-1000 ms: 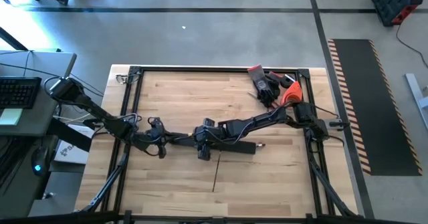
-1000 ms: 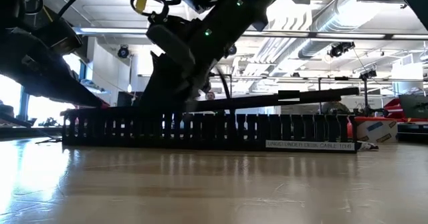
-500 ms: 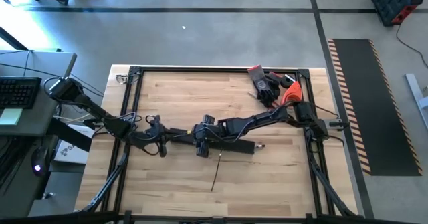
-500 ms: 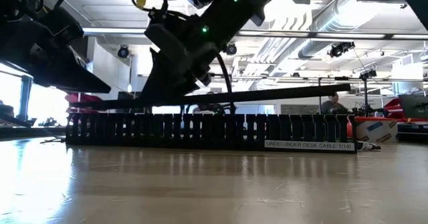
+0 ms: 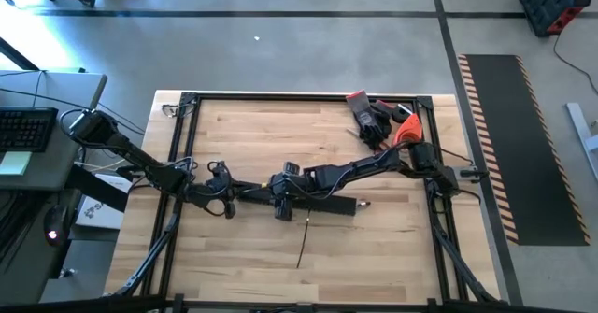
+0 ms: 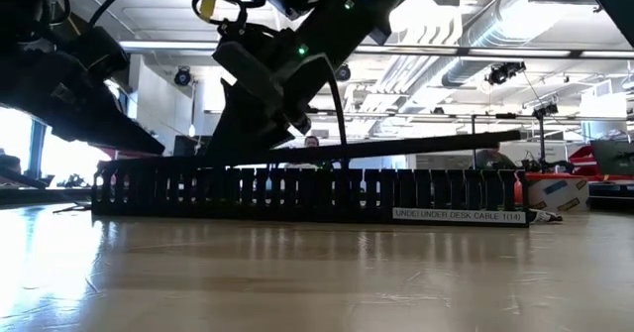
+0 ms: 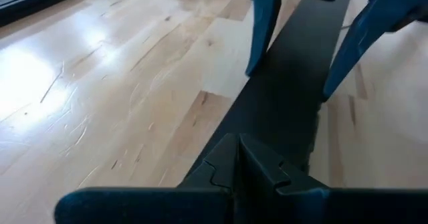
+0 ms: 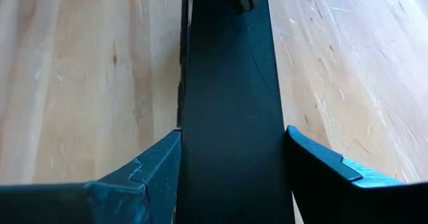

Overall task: Ziptie cables
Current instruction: Close the cable duct cover

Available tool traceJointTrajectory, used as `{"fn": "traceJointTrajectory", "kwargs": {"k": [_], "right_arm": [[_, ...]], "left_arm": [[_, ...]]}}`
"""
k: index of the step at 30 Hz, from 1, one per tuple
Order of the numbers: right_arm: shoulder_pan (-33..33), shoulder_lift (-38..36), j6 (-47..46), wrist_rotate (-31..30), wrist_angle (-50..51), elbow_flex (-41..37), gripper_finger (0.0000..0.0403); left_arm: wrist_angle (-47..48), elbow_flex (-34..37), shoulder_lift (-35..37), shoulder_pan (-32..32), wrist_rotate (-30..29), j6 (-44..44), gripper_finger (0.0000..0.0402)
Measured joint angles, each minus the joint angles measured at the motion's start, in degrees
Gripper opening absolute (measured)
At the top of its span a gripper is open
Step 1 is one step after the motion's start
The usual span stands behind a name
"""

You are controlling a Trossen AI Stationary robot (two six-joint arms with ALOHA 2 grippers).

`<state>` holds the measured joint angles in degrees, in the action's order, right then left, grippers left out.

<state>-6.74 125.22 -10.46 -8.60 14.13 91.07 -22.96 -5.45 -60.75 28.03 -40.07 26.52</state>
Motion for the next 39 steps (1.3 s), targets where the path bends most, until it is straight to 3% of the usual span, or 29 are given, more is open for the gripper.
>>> {"fn": "traceJointTrajectory", "kwargs": {"k": [11, 23, 33, 39], "right_arm": [[0.11, 0.05, 0.0, 3.53, -0.05, 1.02, 0.021], [0.11, 0.05, -0.56, 2.12, 0.96, 0.87, 0.021], [0.15, 0.03, -1.23, -1.58, 1.44, 2.38, 0.021], [0.13, 0.03, -2.67, -1.87, 3.25, 2.24, 0.021]], "left_arm": [[-2.3, 0.0, -0.65, -0.02, 3.02, -0.09, 0.0], [-3.37, -0.02, -5.02, -0.12, 1.26, 0.9, 0.0], [-5.56, -1.65, -1.37, -0.95, 0.7, -7.67, 0.0], [-2.68, -1.66, -1.23, -3.51, 3.92, -7.52, 0.0]]}}
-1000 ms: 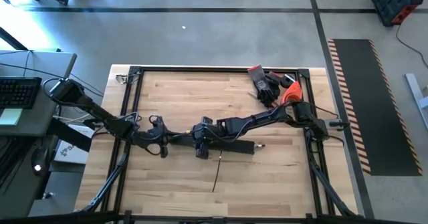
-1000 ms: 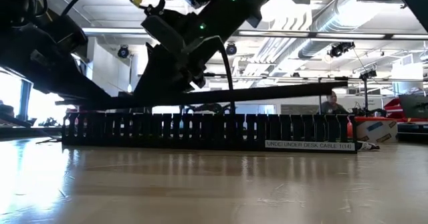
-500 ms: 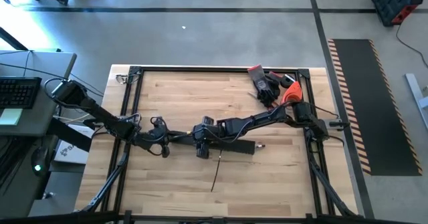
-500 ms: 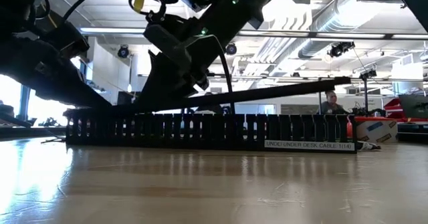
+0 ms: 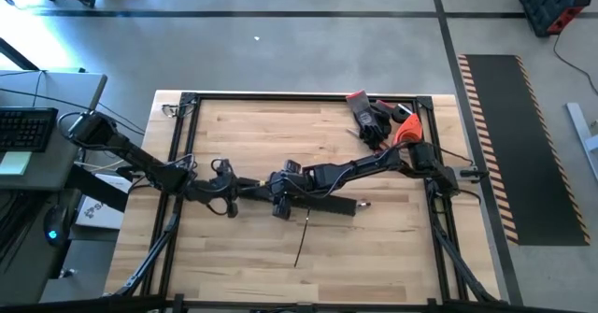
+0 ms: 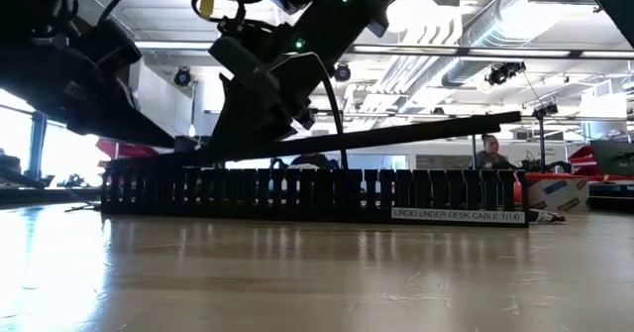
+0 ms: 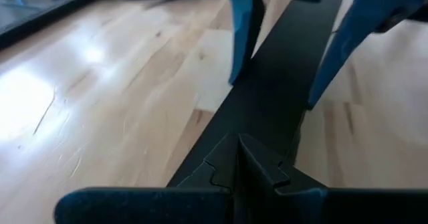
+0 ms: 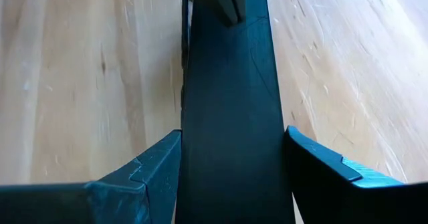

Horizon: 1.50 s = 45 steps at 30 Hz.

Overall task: Ziptie cables
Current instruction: Close the cable duct cover

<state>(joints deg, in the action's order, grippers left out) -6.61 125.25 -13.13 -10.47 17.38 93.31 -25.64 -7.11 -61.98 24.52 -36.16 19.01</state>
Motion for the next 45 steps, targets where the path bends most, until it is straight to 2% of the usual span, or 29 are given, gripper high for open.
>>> {"fn": "traceJointTrajectory", "kwargs": {"k": [21, 45], "right_arm": [[-0.07, 0.02, 0.05, 2.06, -0.3, -0.06, 0.021], [-0.15, 0.02, -0.56, 1.98, 0.18, -0.06, 0.021]], "left_arm": [[1.89, 0.0, 0.0, -1.41, 2.77, 3.39, 0.0], [4.33, 0.04, 0.0, -1.43, 0.88, 4.39, 0.0]]}}
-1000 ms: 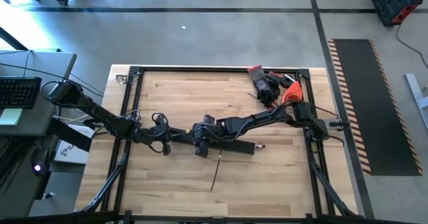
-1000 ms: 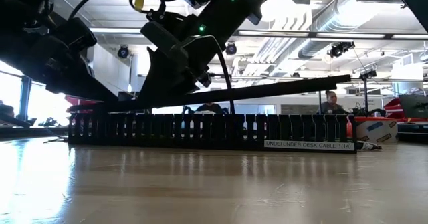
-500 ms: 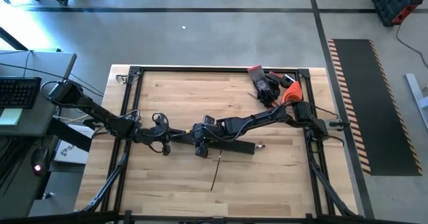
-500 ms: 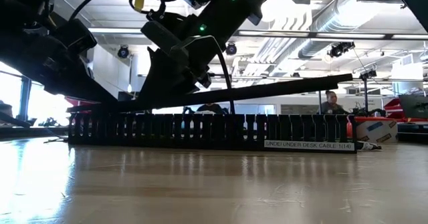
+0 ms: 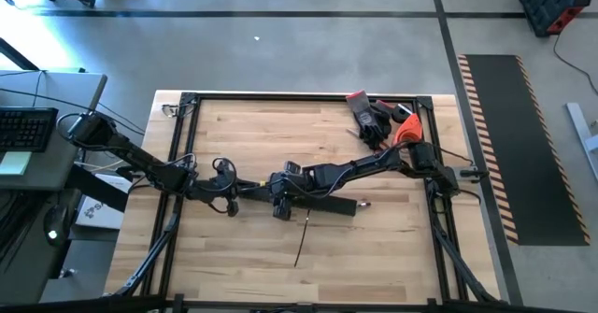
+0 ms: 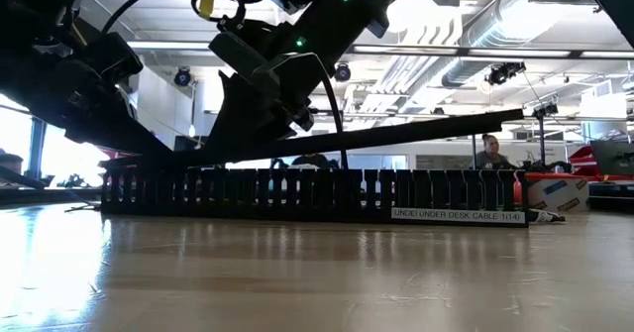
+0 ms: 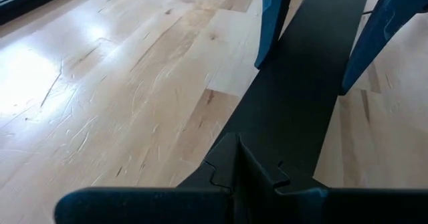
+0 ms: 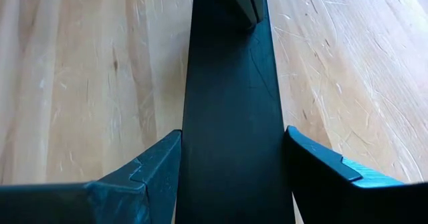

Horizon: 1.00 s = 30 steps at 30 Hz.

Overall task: Ziptie cables
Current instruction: Close the cable duct cover

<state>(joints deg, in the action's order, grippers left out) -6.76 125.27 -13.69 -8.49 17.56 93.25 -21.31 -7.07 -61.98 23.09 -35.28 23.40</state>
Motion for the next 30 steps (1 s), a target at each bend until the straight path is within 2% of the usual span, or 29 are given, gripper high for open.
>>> {"fn": "traceJointTrajectory", "kwargs": {"k": [11, 30], "right_arm": [[-0.02, 0.0, -0.86, -0.07, 0.63, 0.0, 0.021], [-0.02, 0.11, -1.33, 0.02, 1.35, -0.11, 0.0209]], "left_arm": [[0.14, 0.0, -0.15, 0.02, 0.19, 0.37, 0.0], [-0.71, -0.15, -5.71, 0.04, -0.4, 3.44, 0.0]]}}
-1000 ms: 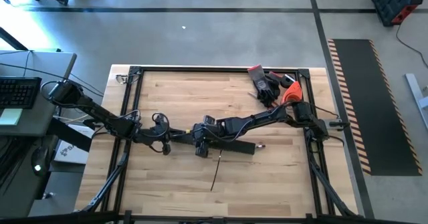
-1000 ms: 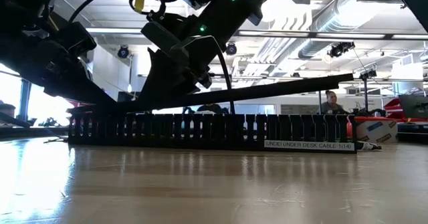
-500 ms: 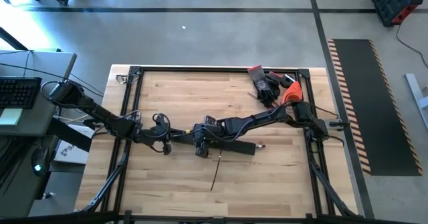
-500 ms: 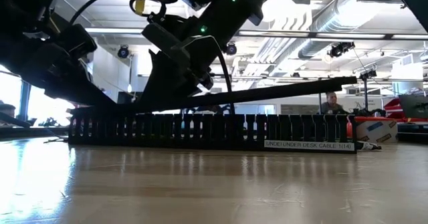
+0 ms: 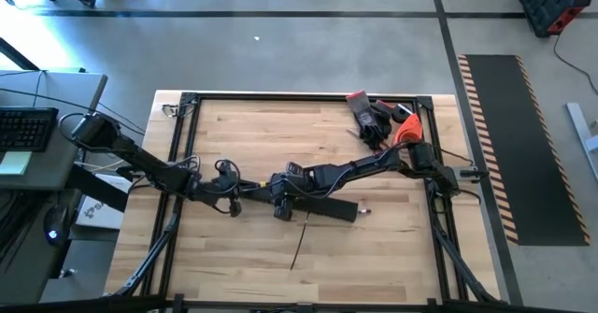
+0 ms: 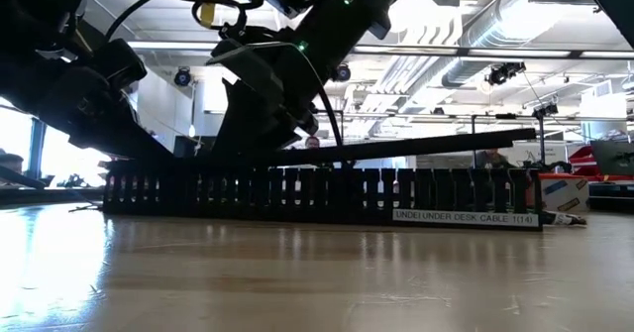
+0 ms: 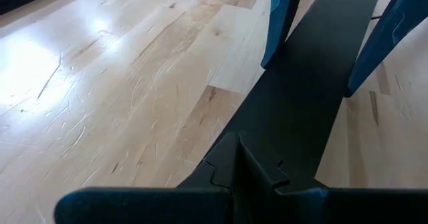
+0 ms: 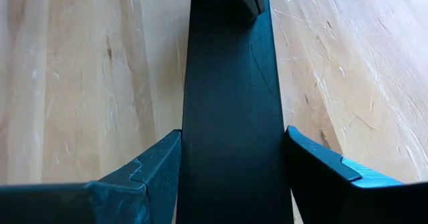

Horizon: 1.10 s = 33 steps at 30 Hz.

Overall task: Ziptie cables
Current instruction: Close the cable duct cover

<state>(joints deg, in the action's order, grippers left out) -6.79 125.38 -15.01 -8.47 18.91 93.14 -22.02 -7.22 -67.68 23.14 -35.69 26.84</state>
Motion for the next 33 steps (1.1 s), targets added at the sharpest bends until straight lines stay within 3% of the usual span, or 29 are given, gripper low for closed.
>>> {"fn": "traceJointTrajectory", "kwargs": {"k": [20, 26, 33], "right_arm": [[-0.39, 2.59, -1.28, -0.49, -1.05, -0.09, 0.0209], [-0.39, 2.78, -0.82, -0.57, -1.62, -0.09, 0.0209], [-0.39, 2.78, -0.86, -0.57, -1.89, -0.2, 0.0209]], "left_arm": [[-3.19, -0.02, -1.54, 0.17, -0.57, -0.74, 0.0], [-7.97, -2.7, 1.71, -0.16, 3.41, -8.23, 0.0], [-8.18, -3.13, -1.14, -2.39, 6.23, -9.2, 0.0]]}}
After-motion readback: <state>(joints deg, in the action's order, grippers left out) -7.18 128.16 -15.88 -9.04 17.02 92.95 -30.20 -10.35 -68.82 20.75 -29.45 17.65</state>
